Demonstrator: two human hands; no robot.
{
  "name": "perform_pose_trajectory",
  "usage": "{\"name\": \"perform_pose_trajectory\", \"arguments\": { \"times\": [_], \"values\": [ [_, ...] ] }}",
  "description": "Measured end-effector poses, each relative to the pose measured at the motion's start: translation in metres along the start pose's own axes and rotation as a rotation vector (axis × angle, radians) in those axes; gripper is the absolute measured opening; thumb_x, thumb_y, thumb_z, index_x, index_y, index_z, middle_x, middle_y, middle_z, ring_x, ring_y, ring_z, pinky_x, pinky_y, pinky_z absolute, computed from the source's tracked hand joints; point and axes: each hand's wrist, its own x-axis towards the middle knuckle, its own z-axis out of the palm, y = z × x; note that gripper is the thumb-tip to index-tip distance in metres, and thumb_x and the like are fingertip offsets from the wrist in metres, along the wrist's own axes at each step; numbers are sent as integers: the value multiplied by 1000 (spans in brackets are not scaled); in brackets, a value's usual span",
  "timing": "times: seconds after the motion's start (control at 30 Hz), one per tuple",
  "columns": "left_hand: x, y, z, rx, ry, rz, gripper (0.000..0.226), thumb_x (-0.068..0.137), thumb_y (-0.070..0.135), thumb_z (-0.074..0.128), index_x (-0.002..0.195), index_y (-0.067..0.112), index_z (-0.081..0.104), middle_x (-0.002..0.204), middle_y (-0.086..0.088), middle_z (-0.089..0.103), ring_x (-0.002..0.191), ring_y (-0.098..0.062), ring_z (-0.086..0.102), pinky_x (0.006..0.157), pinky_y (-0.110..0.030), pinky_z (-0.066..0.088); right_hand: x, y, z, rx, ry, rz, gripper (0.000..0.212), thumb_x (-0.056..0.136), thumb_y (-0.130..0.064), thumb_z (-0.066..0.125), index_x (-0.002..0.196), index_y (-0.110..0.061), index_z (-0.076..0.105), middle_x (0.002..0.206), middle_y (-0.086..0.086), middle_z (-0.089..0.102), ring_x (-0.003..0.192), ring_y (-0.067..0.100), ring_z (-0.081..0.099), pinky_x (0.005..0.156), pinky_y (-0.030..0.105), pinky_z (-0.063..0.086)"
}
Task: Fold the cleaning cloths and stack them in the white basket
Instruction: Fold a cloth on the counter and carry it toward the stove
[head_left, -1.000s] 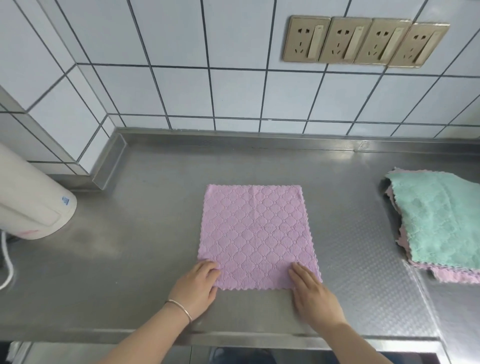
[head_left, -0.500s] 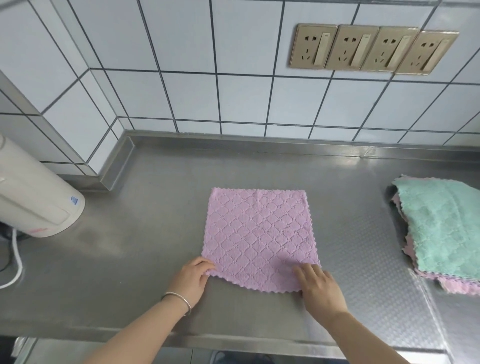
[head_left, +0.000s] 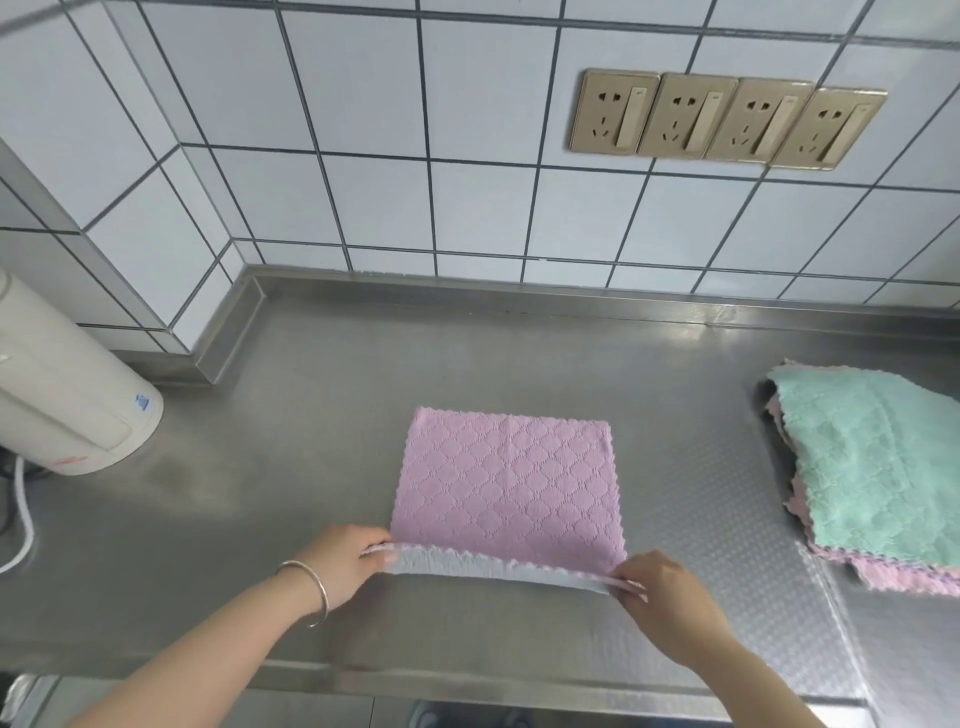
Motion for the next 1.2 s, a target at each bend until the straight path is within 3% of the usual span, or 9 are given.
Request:
{"name": "perform_pose_trajectory", "arguments": {
  "times": [0.07,0.17,0.33,0.5,0.57,0.67,0.87,1.07,1.2],
  "values": [
    [-3,-2,-6,86,-127,-3,34,93,31,50,62,26,38,59,9,40,55,-7,34,51,-17,25,-3,2,-13,56,-256,71,23,89,-33,58,70,-21,60,66,-7,53,65,9,48,60,22,39],
    [-7,-3,-11,141,-310,-23,38,92,37,51,60,24,34,58,8,35,53,-8,29,51,-22,23,-2,3,-23,68,-464,79,44,87,-30,58,52,-23,32,54,-4,34,52,6,31,50,21,24],
    [-7,-4,-10,81,-481,-55,31,89,38,56,62,26,46,61,13,47,55,-3,40,55,-20,30,4,6,-29,137,-634,102,40,83,-26,61,53,-24,35,46,-12,33,49,4,29,50,19,23],
    [9,-5,-17,-235,-267,-187,24,87,39,60,71,22,58,70,10,61,61,-6,51,61,-18,38,18,8,-28,422,-446,289,18,79,-27,64,69,-14,59,66,-4,52,62,11,47,59,22,35],
    [19,-3,-17,-362,-164,-246,25,88,38,60,81,14,63,82,2,67,68,-12,57,68,-24,44,25,4,-27,592,-329,367,10,84,-18,63,79,-10,68,73,-2,65,68,14,59,63,24,44],
    [33,10,-15,-480,-27,-272,19,91,31,56,92,14,64,94,0,69,82,-16,64,71,-25,46,38,-1,-22,718,-173,468,15,87,-12,61,95,-3,69,90,11,71,86,28,67,78,38,51],
    [64,24,-2,-486,167,-311,26,92,24,55,114,13,64,96,-3,67,85,-20,60,70,-25,42,62,-3,-7,676,-70,585,22,87,-12,58,93,9,61,74,9,54,68,18,48,57,28,32],
    [81,24,2,-398,213,-345,27,91,28,56,109,11,66,89,-8,68,72,-22,55,59,-26,35,74,-2,-2,569,-44,621,14,87,-15,56,75,-7,57,63,4,46,56,18,39,50,27,26],
    [87,21,4,-323,197,-395,30,90,32,56,100,6,68,67,-6,56,60,-22,45,52,-28,30,76,-1,3,550,-24,652,22,87,-17,57,98,1,65,72,8,54,62,19,45,50,26,30]
  ]
}}
